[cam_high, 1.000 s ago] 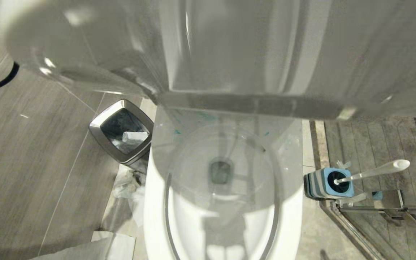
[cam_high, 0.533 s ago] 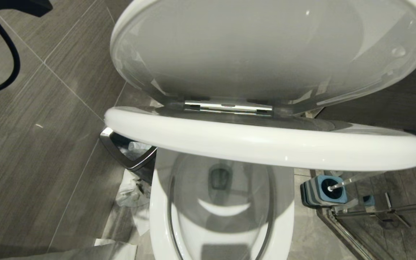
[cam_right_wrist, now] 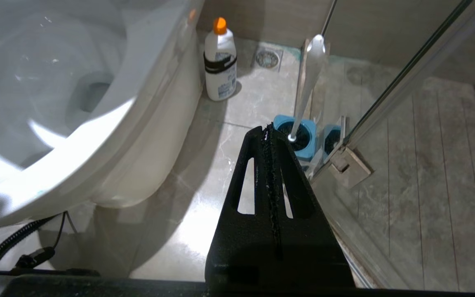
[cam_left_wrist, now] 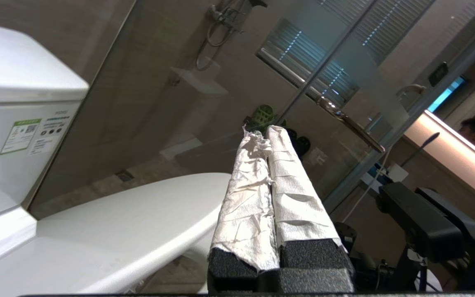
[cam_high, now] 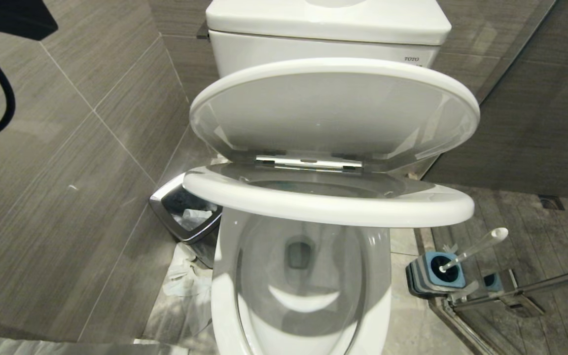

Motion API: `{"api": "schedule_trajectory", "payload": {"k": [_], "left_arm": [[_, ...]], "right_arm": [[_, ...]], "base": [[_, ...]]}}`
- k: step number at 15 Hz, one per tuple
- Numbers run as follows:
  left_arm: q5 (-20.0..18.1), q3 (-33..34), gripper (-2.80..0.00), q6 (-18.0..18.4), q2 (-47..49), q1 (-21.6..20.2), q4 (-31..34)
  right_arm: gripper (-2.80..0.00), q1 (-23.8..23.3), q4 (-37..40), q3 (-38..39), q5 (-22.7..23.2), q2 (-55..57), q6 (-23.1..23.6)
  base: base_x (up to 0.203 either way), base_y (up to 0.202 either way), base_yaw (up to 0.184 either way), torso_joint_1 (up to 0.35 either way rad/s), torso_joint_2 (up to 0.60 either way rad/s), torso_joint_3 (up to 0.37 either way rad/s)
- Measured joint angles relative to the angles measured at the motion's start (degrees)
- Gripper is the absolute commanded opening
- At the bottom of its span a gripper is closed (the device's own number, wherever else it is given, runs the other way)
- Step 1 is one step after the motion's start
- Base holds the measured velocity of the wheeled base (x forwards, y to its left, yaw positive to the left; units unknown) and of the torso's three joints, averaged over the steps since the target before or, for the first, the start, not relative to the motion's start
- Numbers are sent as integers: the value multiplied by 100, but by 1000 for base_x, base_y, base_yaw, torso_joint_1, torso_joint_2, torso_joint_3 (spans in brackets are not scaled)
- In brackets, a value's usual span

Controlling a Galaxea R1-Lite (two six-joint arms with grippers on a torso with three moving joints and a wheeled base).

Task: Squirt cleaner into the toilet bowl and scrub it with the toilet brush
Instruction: Close the toilet lid

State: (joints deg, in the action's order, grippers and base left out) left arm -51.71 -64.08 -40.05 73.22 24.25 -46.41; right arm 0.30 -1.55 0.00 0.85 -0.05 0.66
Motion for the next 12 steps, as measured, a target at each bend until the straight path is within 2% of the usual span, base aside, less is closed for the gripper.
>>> {"api": "schedule_trajectory", "payload": {"k": [4, 8, 10, 12], "left_arm": [[-60, 241, -280, 2, -234, 8, 11], [-144, 498, -280, -16, -415, 45, -13], [-167, 478, -280, -24, -429, 59, -3], [-222, 105, -280, -22, -342, 3, 186]], "right_arm": [[-280, -4, 2, 0, 0, 0, 2], [-280, 0, 2, 0, -1, 0, 0], [-280, 0, -1, 0, 0, 0, 2], [-280, 0, 2, 0, -4, 0, 2]], "base": [[0, 0, 0, 2, 1, 195], [0, 0, 0, 2, 2, 51], [0, 0, 0, 0, 0, 0], [0, 0, 0, 0, 0, 0]]}}
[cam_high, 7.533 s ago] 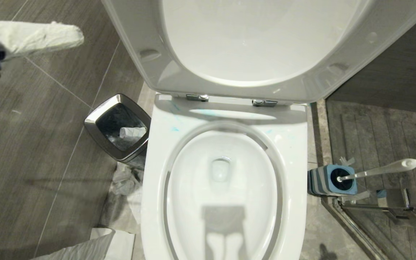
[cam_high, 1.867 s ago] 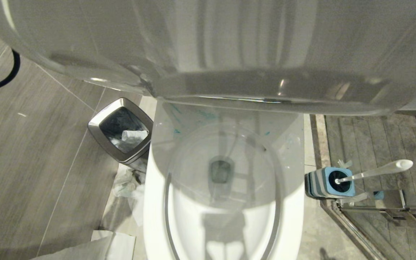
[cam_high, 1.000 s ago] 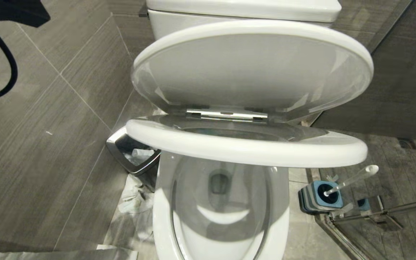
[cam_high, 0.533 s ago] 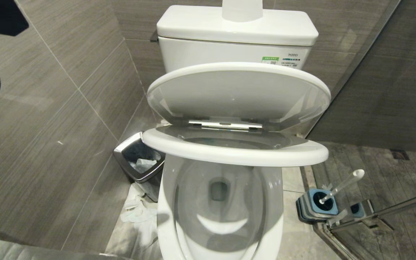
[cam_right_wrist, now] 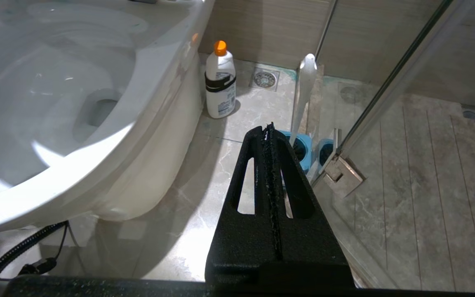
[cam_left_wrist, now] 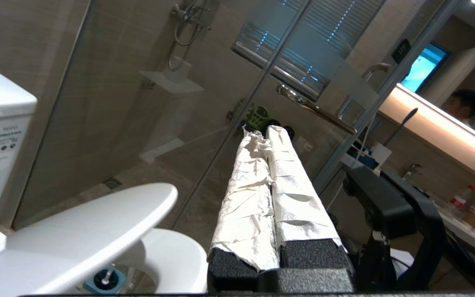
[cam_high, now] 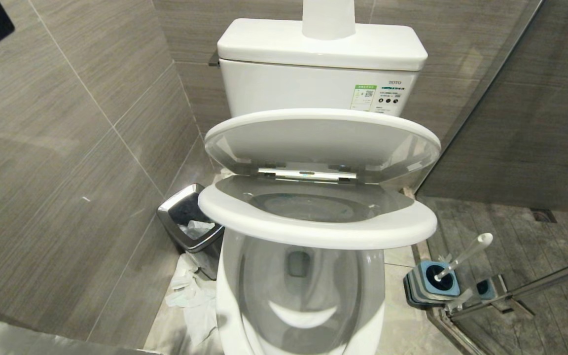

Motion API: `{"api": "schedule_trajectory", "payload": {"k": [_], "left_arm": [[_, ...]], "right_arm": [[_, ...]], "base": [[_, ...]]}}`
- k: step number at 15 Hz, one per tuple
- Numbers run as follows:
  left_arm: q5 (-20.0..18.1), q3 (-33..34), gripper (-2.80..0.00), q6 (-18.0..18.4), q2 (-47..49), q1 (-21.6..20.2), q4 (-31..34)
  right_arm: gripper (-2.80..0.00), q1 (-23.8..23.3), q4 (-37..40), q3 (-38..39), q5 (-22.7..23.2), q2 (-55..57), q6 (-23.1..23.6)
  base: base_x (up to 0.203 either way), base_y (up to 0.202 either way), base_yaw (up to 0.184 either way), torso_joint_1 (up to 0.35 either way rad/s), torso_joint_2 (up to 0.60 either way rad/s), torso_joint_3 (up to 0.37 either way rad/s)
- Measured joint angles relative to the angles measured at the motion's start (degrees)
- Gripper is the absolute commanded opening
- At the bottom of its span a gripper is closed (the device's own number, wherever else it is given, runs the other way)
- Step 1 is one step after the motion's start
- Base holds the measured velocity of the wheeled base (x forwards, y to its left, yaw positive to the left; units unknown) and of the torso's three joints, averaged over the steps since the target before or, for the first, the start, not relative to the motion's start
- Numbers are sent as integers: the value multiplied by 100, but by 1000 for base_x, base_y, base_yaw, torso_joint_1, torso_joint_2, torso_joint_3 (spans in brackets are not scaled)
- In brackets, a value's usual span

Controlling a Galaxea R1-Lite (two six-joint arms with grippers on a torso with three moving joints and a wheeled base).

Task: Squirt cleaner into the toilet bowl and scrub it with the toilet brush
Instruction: Close the toilet lid

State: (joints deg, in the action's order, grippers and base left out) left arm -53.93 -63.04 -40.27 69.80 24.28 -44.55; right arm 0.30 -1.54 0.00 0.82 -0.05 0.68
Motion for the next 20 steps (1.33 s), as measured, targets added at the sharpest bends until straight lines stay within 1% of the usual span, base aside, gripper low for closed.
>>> {"api": "schedule_trajectory", "payload": {"k": [2, 3, 4, 5, 6, 7, 8, 9, 10, 11, 12, 13, 15, 18, 20], "left_arm": [[27, -720, -280, 29, 209, -203, 691], [72, -1255, -280, 112, 349, -323, 1145], [149, -1867, -280, 293, 511, -416, 1673], [308, -2549, -280, 628, 713, -493, 2329], [594, -3223, -280, 1123, 942, -518, 3103], [1048, -3821, -280, 1713, 1166, -415, 3885], [1606, -4258, -280, 2373, 1391, -213, 4581], [2146, -4526, -280, 3102, 1604, 2, 5189], [2560, -4639, -280, 3782, 1792, 226, 5681], [2869, -4690, -280, 4417, 1962, 498, 6187], [3006, -4702, -280, 4827, 2080, 761, 6682], [3040, -4700, -280, 5009, 2149, 969, 7138], [3145, -4567, -280, 5076, 2243, 1359, 7899], [3434, -4376, -280, 5081, 2338, 1785, 8431], [3462, -4221, -280, 5071, 2369, 1982, 8795]], "right_arm": [[-280, 0, -2, 0, 2, 0, -2], [-280, 0, 0, 0, 3, 0, -2], [-280, -3, 0, 0, 4, 0, -2], [-280, -4, 0, 0, 4, 0, -1], [-280, -4, -2, 0, 3, 0, -2], [-280, -1, 0, 0, 2, 0, -2], [-280, 0, 0, 0, 3, 0, -5], [-280, 0, -2, 0, 4, 0, -1], [-280, 0, 0, 0, 4, 0, 0], [-280, 0, 0, 0, 4, 0, -2], [-280, -4, -1, 0, 4, 0, -1], [-280, -4, -2, 0, 4, 0, -2], [-280, 0, 0, 0, 4, 0, 0], [-280, -1, -2, 0, 3, 0, -2], [-280, -1, -2, 0, 4, 0, 0]], "base": [[0, 0, 0, 0, 0, 0], [0, 0, 0, 0, 0, 0], [0, 0, 0, 0, 0, 0], [0, 0, 0, 0, 0, 0], [0, 0, 0, 0, 0, 0], [0, 0, 0, 0, 0, 0], [0, 0, 0, 0, 0, 0], [0, 0, 0, 0, 0, 0], [0, 0, 0, 0, 0, 0], [0, 0, 0, 0, 0, 0], [0, 0, 0, 0, 0, 0], [0, 0, 0, 0, 0, 0], [0, 0, 0, 0, 0, 0], [0, 0, 0, 0, 0, 0], [0, 0, 0, 0, 0, 0]]}}
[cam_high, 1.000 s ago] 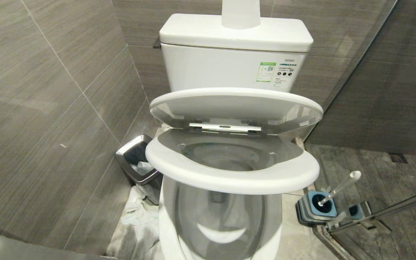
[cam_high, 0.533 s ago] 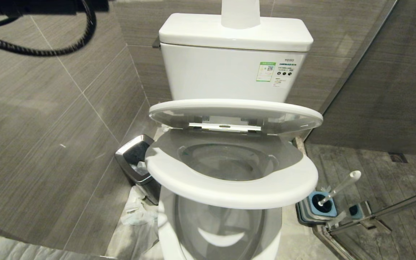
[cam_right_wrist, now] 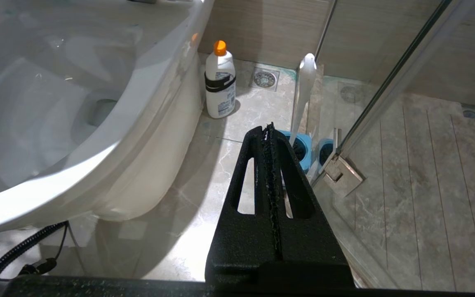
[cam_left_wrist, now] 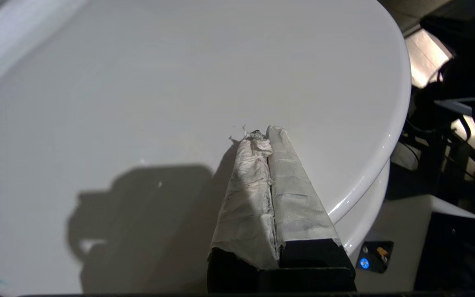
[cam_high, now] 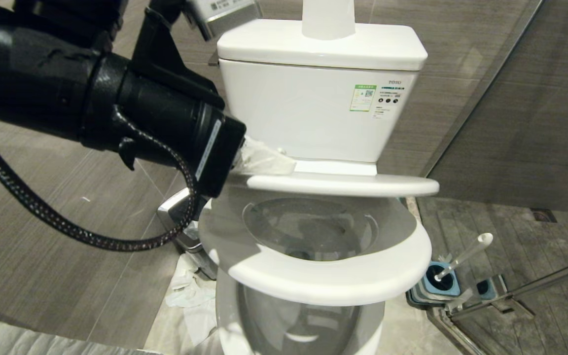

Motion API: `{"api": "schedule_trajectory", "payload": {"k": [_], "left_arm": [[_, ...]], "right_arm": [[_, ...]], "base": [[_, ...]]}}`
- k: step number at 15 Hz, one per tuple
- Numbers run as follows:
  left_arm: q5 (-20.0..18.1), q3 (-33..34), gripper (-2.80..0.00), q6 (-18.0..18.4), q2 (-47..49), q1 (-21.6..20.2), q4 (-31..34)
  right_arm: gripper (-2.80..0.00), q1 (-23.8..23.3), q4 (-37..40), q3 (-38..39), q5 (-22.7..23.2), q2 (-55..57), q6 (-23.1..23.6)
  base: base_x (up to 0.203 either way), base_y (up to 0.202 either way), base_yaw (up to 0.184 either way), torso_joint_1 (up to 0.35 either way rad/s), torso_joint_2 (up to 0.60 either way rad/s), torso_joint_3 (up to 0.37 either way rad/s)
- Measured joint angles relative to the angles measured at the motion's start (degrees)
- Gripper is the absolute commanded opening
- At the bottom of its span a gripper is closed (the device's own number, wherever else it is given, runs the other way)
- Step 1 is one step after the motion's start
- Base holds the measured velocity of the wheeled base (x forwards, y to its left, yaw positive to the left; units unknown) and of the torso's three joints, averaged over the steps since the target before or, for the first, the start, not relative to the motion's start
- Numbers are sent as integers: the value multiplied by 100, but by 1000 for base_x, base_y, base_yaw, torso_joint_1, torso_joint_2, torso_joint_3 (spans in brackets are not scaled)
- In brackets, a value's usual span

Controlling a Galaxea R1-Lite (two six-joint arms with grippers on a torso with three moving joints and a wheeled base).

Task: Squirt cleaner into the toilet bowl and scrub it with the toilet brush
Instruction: Close the toilet lid

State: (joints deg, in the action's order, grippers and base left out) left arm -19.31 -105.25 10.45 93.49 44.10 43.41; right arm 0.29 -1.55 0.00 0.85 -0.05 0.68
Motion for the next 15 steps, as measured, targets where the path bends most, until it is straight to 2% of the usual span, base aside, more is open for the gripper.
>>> {"api": "schedule_trajectory", "payload": {"k": [4, 5, 8, 11, 15], "left_arm": [[-43, 657, -280, -100, 41, 148, 195], [-50, 875, -280, -229, 69, 160, 225], [15, 1234, -280, -947, 313, 162, 241], [333, 1466, -280, -1055, 523, 162, 120], [950, 1891, -280, -1342, 788, 149, -523]], "right_arm": [[-280, 1, 2, 0, -1, 0, -2], [-280, 1, 2, 0, 0, 0, -2], [-280, 0, 2, 0, 0, 0, -2], [-280, 0, -1, 0, 0, 0, 0], [-280, 0, 1, 0, 0, 0, -2]], "base": [[0, 0, 0, 0, 0, 0], [0, 0, 0, 0, 0, 0], [0, 0, 0, 0, 0, 0], [0, 0, 0, 0, 0, 0], [0, 0, 0, 0, 0, 0]]}}
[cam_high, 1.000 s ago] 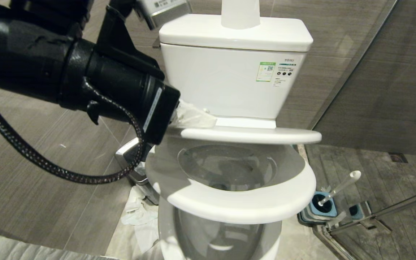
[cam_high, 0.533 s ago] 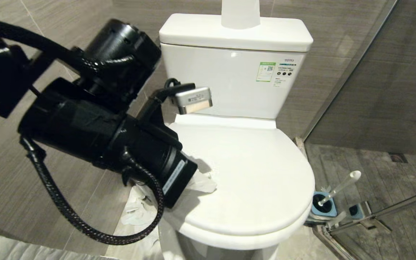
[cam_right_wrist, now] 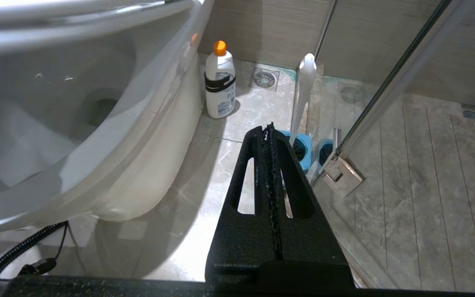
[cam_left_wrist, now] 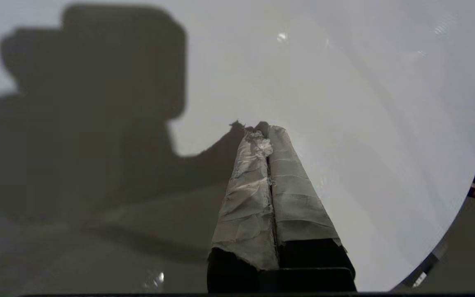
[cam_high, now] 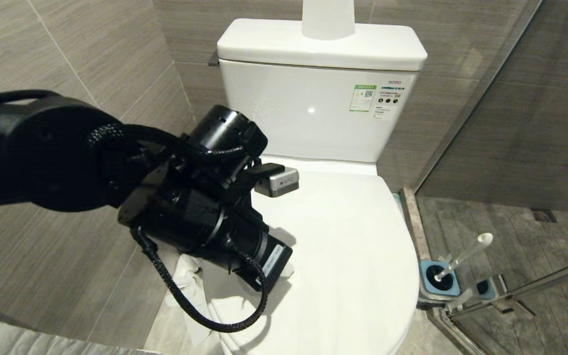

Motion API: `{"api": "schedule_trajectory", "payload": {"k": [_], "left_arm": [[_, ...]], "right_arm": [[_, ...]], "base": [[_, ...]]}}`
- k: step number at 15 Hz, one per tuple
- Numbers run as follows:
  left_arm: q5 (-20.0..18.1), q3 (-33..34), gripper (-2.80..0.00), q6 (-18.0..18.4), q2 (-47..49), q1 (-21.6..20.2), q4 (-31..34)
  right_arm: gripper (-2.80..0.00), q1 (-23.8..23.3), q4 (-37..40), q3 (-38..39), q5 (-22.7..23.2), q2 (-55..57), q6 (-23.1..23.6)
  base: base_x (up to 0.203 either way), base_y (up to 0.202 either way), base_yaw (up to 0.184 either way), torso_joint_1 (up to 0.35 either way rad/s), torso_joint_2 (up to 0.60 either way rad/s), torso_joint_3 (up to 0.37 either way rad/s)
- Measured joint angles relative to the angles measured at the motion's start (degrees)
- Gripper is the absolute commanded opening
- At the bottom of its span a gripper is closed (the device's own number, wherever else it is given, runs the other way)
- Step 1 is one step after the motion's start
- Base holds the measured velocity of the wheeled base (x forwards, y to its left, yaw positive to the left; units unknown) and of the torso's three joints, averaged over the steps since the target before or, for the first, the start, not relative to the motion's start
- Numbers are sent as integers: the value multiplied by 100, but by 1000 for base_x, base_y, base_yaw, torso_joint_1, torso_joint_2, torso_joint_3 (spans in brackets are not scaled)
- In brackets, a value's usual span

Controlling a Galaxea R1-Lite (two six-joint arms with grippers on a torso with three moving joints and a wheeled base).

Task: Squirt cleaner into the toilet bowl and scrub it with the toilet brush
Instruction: Close the toilet lid

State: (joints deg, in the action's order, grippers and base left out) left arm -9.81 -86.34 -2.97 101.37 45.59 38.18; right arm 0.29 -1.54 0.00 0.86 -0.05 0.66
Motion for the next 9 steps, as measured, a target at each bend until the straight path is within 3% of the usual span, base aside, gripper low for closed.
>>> {"api": "schedule_trajectory", "payload": {"k": [6, 9], "left_arm": [[325, 578, -280, -501, 311, 85, -550], [669, 669, -280, -959, 478, 145, -648]], "right_arm": [[-280, 1, -2, 0, 1, 0, 0], [-280, -2, -2, 0, 0, 0, 0]], "base": [[0, 0, 0, 0, 0, 0], [0, 0, 0, 0, 0, 0]]}}
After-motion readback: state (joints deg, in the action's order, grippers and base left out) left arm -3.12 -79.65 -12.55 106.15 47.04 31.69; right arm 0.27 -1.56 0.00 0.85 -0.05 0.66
